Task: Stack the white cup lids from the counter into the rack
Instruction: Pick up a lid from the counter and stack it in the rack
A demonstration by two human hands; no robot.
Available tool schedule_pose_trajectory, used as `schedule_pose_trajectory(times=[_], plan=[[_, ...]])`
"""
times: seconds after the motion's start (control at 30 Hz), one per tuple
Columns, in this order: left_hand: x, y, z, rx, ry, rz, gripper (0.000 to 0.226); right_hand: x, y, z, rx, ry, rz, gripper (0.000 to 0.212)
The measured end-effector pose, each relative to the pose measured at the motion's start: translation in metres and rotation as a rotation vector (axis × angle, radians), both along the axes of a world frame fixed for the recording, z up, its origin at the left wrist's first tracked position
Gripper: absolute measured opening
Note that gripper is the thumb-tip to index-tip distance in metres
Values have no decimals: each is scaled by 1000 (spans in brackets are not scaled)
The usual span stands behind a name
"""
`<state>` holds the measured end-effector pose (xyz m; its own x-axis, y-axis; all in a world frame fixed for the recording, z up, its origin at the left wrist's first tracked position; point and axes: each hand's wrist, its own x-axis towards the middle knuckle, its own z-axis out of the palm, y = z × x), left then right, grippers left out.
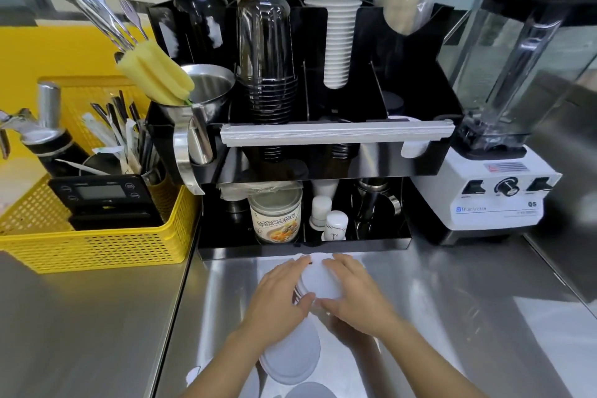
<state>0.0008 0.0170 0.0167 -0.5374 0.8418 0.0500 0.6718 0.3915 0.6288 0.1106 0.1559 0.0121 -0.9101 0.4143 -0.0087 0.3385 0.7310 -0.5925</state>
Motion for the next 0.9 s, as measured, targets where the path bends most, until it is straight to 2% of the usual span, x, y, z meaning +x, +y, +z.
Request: schedule_pose_trajectory(times=[0.13, 0.27, 0.4, 0.53, 0.67, 0.8, 0.9], plan=[[1, 6, 47, 172, 86, -1, 57, 0, 5, 55, -27, 179, -42, 73], [5, 13, 106, 322, 234, -40, 57, 6, 13, 121, 66, 330, -25, 71], [9, 28, 166, 479, 305, -109, 56, 17, 24, 179, 98, 475, -27, 68], [6, 55, 220, 562, 394, -168, 55, 21, 42, 233, 121, 564, -37, 67], [-2, 91, 259, 553, 418, -214, 55, 18, 75, 276, 223, 524, -45, 62], [-18, 126, 280, 491, 406, -243, 55, 6, 106, 301, 321, 417, -64, 66], [-30, 147, 282, 411, 410, -242, 53, -8, 128, 308, 336, 266, -92, 73]])
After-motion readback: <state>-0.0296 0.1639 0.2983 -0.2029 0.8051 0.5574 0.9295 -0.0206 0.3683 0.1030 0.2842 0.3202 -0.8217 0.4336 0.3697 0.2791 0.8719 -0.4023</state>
